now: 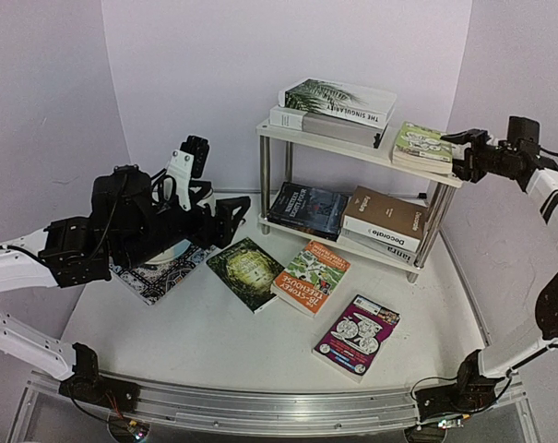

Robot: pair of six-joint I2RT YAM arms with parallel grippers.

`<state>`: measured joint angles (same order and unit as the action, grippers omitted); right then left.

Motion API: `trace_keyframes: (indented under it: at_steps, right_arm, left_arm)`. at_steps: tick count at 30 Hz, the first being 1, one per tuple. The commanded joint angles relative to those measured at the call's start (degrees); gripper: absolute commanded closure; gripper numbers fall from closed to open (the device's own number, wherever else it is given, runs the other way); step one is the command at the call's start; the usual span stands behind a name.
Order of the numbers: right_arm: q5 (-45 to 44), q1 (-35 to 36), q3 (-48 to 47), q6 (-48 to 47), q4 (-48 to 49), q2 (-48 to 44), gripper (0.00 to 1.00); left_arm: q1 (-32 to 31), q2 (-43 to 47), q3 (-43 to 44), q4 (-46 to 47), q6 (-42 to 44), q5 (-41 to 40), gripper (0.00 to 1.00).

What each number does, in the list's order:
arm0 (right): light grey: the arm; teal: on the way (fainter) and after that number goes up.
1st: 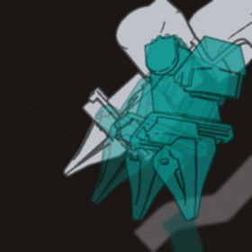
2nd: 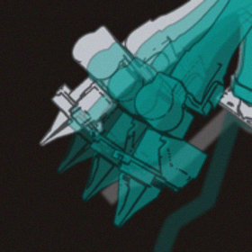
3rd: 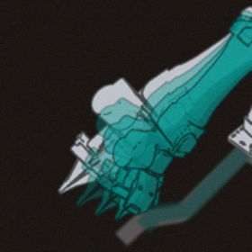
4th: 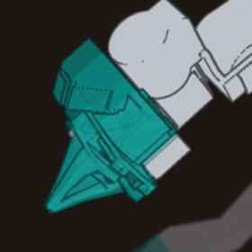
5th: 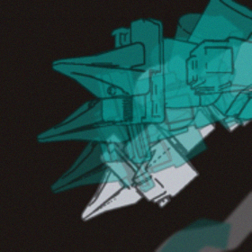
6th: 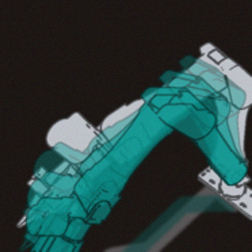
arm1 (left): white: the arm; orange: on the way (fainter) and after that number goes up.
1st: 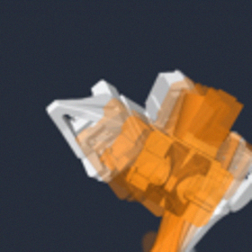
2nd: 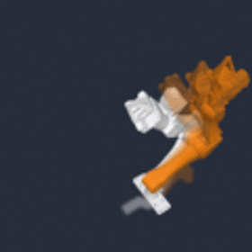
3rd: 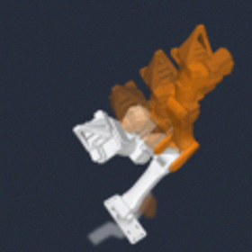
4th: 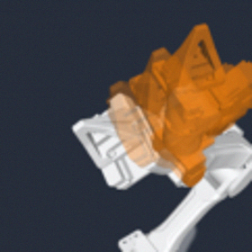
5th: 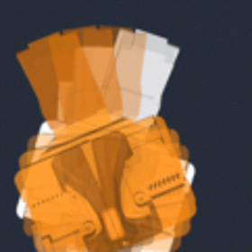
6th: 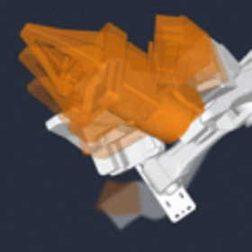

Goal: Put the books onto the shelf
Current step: Place the book on the shelf.

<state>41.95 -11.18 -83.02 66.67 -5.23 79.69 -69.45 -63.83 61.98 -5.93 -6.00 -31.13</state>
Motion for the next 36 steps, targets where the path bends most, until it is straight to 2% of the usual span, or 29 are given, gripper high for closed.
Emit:
trace_keyframes:
  at_steps: [1,11,20,29,36]
  right_arm:
    - [-3.0,0.2,-6.6,-6.6,-6.3,-0.5,0.42]
    - [-3.5,0.2,-15.6,-15.0,-17.3,3.2,0.36]
    - [-9.4,0.2,-24.1,-24.6,-30.4,6.7,0.29]
    - [-15.0,0.2,-25.8,-29.8,-34.8,6.9,0.28]
    - [-14.2,0.2,-30.8,-33.6,-34.8,8.3,0.31]
  left_arm:
    - [0.1,2.2,-0.8,2.2,-0.2,-1.0,0.10]
    - [0.0,3.4,-1.8,2.3,-0.4,-1.1,0.10]
    - [0.0,3.5,-2.3,2.6,-0.3,-1.4,0.10]
    - [0.0,2.6,-2.4,2.9,0.0,-1.6,0.10]
    - [0.1,1.1,-1.8,3.3,0.1,-2.0,0.10]
